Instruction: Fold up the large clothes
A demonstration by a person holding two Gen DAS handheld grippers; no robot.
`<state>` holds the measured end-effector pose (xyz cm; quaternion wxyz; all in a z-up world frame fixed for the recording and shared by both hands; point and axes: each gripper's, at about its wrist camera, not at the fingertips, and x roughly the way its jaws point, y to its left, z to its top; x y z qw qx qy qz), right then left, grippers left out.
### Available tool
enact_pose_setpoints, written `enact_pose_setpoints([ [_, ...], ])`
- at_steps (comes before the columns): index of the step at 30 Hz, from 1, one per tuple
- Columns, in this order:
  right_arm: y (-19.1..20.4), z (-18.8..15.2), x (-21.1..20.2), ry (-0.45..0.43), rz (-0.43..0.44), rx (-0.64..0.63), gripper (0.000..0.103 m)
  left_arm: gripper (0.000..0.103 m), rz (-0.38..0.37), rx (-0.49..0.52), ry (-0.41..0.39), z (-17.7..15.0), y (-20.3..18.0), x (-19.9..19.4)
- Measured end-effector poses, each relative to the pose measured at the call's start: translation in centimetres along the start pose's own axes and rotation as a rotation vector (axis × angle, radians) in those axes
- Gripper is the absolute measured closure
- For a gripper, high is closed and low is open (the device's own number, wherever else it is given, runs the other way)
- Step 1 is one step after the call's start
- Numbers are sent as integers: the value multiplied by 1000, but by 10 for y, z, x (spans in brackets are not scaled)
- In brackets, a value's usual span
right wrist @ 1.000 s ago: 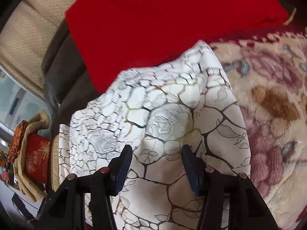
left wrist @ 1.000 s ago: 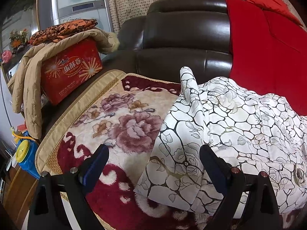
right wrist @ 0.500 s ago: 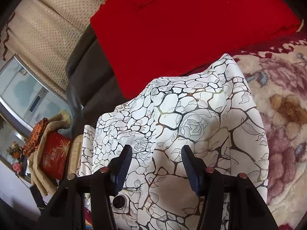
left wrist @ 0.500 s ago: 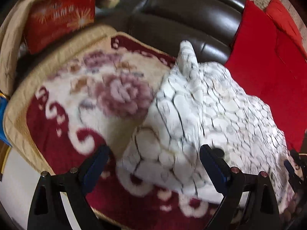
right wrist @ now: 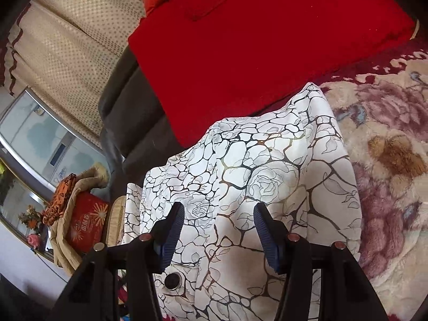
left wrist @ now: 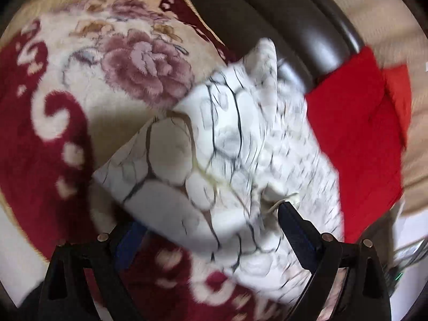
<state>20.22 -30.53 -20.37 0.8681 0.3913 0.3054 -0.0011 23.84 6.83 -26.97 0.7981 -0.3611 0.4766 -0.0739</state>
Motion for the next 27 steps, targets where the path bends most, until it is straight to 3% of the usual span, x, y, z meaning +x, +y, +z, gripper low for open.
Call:
enact_pose_setpoints([
  [3, -2, 0, -1, -1, -2, 4, 44, 13, -67, -67, -48, 8, 2, 3],
  [5, -1, 0, 1, 1, -4, 2, 44, 30, -69, -70, -68, 11, 2, 6],
  [6, 0, -1, 3, 4, -6, -1, 44, 31, -67, -77, -68, 12, 4, 8],
  [9, 3, -2, 8, 16, -14, -14, 44, 29, -102, -130, -65, 16, 13, 16],
  [11, 4, -2, 10, 17, -16, -19, 44, 15, -135, -160, -63, 19, 14, 19],
  [15, 4, -3, 14, 18, -22, -11, 44, 15, -95, -157, -50, 28, 3, 28],
  [16, 4, -3, 15, 17, -24, -9, 44, 21, -87, -155, -61, 29, -1, 29],
  [17, 3, -3, 15, 16, -24, -9, 44, 42, -74, -147, -68, 30, -3, 29],
  [19, 3, -2, 14, 7, -23, -9, 44, 62, -51, -118, -58, 33, -8, 32],
  [23, -3, 2, 12, -14, -37, 7, 44, 75, -65, -62, -92, 33, -24, 19],
  [27, -19, 9, 6, -37, -35, 80, 44, 80, -28, 98, -144, 31, -68, -4],
])
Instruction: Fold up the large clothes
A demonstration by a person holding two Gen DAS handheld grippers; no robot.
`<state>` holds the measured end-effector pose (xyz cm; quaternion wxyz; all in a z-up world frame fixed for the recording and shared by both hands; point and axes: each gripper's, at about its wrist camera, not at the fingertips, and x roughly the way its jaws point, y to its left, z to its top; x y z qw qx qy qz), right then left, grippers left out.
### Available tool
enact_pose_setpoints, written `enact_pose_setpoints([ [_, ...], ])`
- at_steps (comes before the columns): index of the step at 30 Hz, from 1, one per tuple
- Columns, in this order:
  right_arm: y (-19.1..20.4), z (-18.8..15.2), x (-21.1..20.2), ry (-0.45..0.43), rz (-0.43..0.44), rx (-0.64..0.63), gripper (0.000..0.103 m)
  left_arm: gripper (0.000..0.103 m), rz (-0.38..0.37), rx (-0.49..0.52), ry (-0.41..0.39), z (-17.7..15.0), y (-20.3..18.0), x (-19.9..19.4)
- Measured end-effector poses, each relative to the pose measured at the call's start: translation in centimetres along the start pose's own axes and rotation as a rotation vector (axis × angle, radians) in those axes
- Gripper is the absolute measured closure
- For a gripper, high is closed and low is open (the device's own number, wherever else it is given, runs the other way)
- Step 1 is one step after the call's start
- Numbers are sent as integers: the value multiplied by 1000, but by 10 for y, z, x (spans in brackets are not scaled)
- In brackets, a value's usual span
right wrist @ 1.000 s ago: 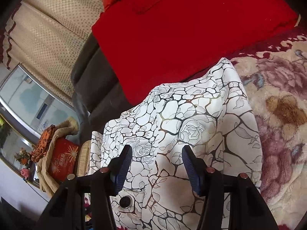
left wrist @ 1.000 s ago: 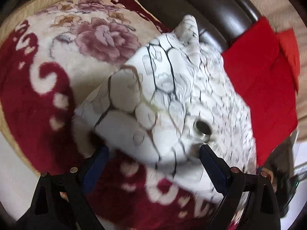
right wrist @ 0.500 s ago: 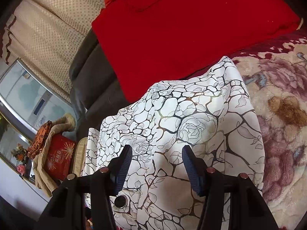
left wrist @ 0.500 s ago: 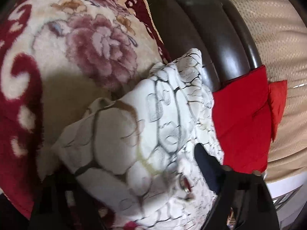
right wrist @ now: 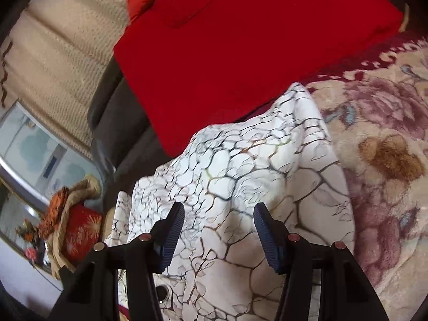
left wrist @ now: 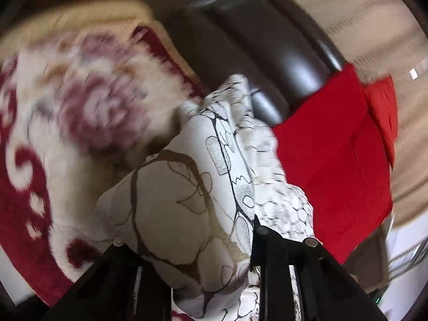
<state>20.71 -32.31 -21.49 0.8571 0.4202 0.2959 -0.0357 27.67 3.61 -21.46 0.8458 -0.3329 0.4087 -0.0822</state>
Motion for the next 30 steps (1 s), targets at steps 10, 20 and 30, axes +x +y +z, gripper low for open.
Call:
enact_pose_setpoints([
  [10, -42, 24, -31, -86, 35, 168, 44, 83, 1, 634, -28, -71, -190, -35],
  [20, -113, 51, -63, -145, 146, 430, 45, 65, 92, 1145, 235, -236, -234, 41],
  [30, -97, 54, -34, 45, 249, 385, 27, 26, -293, 1020, 266, -153, -202, -47],
])
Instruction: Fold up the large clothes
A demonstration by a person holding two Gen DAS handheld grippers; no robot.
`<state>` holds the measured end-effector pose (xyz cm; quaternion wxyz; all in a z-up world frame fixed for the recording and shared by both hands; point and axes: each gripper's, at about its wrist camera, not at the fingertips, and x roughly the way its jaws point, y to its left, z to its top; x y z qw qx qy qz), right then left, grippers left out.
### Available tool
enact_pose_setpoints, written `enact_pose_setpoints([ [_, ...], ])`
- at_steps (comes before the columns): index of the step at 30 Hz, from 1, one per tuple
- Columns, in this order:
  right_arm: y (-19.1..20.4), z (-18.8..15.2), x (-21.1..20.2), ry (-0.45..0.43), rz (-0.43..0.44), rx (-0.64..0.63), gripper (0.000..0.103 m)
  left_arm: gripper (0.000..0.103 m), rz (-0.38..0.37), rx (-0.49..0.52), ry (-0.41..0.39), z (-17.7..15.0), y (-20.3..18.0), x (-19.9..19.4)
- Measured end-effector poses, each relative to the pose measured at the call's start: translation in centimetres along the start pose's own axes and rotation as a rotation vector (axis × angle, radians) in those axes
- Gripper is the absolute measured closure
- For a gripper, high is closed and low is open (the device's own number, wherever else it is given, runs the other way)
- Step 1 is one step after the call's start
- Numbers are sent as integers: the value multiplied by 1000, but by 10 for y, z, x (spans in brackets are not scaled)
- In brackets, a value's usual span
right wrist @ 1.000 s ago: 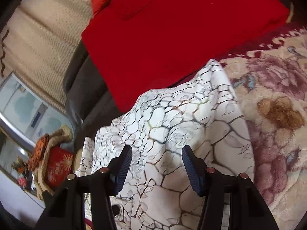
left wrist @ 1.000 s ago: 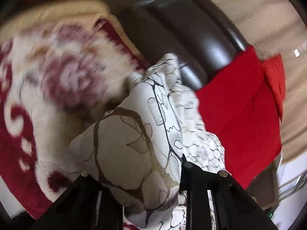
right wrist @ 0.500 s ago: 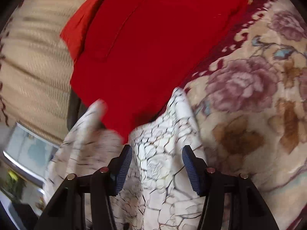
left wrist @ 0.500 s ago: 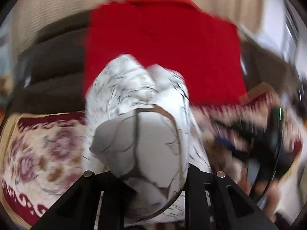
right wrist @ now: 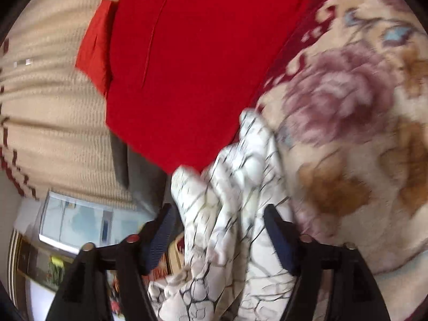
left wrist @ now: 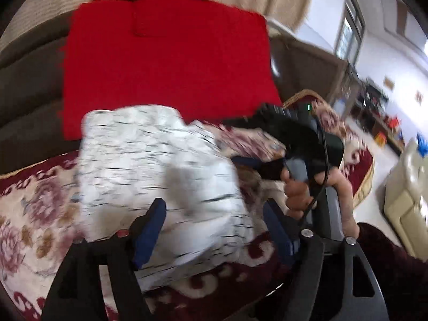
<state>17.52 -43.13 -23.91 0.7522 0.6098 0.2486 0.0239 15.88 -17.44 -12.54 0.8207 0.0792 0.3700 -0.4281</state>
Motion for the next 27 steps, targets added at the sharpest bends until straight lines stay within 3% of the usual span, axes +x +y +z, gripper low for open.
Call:
enact_pose_setpoints([
  [3, 7, -3, 22, 87, -23, -17, 26, 26, 87, -69, -44, -6, 43, -19],
  [8, 23, -5, 58, 167, -49, -72, 20, 26, 328, -214, 33, -23, 112, 2],
  [11, 33, -11, 81, 201, -90, -107, 20, 26, 259, -288, 99, -40, 131, 28],
  [13, 44, -18, 96, 208, -119, -176, 20, 26, 206, -308, 81, -48, 132, 37],
  [14, 50, -21, 102, 207, -140, -224, 24, 26, 173, -319, 58, -52, 132, 37],
  [16, 59, -26, 111, 200, -178, -305, 49, 26, 137, -327, 53, -54, 131, 38],
  [17, 65, -28, 114, 197, -196, -349, 75, 26, 128, -315, 47, -55, 128, 38],
  [20, 84, -31, 101, 128, -163, -432, 84, 27, 106, -270, 45, -53, 115, 45],
  [22, 102, -35, 82, 37, -160, -525, 87, 27, 102, -256, 43, -50, 105, 56],
  [25, 112, -35, 61, -69, -193, -605, 92, 27, 176, -143, 45, -42, 80, 76],
  [27, 106, -29, 59, -84, -251, -604, 93, 25, 212, -79, 49, -40, 62, 84],
])
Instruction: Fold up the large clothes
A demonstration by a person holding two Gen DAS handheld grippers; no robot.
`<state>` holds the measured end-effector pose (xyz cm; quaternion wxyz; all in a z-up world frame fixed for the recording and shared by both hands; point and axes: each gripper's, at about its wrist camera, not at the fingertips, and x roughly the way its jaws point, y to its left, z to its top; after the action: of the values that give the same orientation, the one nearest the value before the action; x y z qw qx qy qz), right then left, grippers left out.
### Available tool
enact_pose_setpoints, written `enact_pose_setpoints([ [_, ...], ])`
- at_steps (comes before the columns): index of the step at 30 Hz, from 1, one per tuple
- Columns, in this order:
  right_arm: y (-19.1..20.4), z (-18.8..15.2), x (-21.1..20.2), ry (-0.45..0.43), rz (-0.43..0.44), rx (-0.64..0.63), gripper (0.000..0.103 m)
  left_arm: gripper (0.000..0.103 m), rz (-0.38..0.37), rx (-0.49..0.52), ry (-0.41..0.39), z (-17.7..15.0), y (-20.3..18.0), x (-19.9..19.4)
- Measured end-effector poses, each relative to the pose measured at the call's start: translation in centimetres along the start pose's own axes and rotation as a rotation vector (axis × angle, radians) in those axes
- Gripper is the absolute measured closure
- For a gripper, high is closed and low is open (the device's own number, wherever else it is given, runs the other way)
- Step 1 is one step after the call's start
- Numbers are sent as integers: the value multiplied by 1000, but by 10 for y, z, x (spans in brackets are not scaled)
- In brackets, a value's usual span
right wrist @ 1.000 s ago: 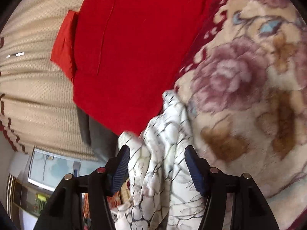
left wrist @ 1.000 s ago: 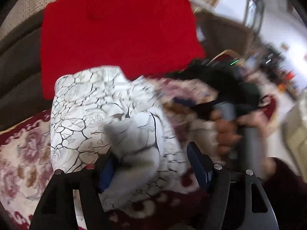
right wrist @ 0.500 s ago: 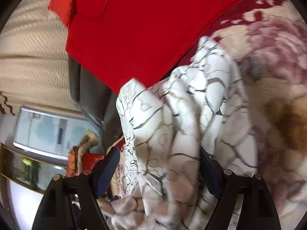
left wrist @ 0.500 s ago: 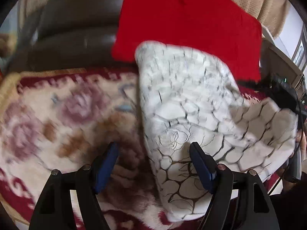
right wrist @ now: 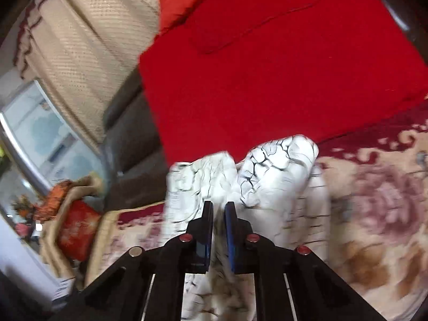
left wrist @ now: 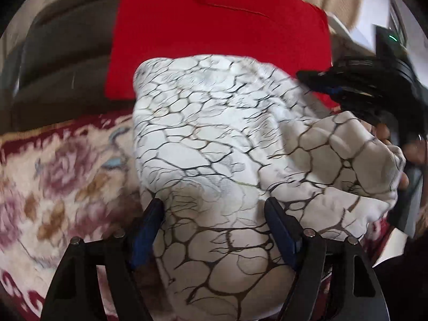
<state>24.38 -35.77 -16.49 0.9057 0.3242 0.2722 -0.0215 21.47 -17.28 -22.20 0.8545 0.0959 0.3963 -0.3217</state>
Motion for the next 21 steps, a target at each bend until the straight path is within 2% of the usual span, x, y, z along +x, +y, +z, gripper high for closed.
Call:
enact_pose_setpoints([
  [1, -12, -1, 5, 20, -44, 24, 93, 24, 17, 25, -3, -3, -9, 2],
  [3, -33, -3, 20, 99, -75, 54, 93, 21, 42, 57, 1, -5, -21, 8],
  [5, -49, -8, 32, 159, -120, 98, 93, 20, 38, 53, 9, -4, -21, 9],
  [6, -55, -9, 31, 166, -111, 124, 93, 20, 29, 40, 11, -2, -17, 11],
  [9, -55, -10, 0, 111, -78, 175, 89, 18, -15, -38, -6, -3, 2, 2],
  [11, -36, -13, -27, 56, 18, 155, 89, 18, -37, -63, -17, -2, 13, -6],
  [13, -10, -14, -53, 23, 77, 74, 89, 18, -40, -69, -49, -1, 22, -19],
  [16, 37, -21, -72, 51, 157, -38, 89, 18, 1, -78, -132, -1, 39, -42],
  [19, 79, -33, -65, 128, 179, -96, 89, 18, 63, -117, -133, -3, 56, -44],
  [20, 84, -37, -60, 147, 170, -106, 89, 18, 85, -140, -106, -6, 64, -40],
  [21, 90, -43, -54, 177, 120, -123, 89, 18, 101, -149, -81, -8, 64, -43],
])
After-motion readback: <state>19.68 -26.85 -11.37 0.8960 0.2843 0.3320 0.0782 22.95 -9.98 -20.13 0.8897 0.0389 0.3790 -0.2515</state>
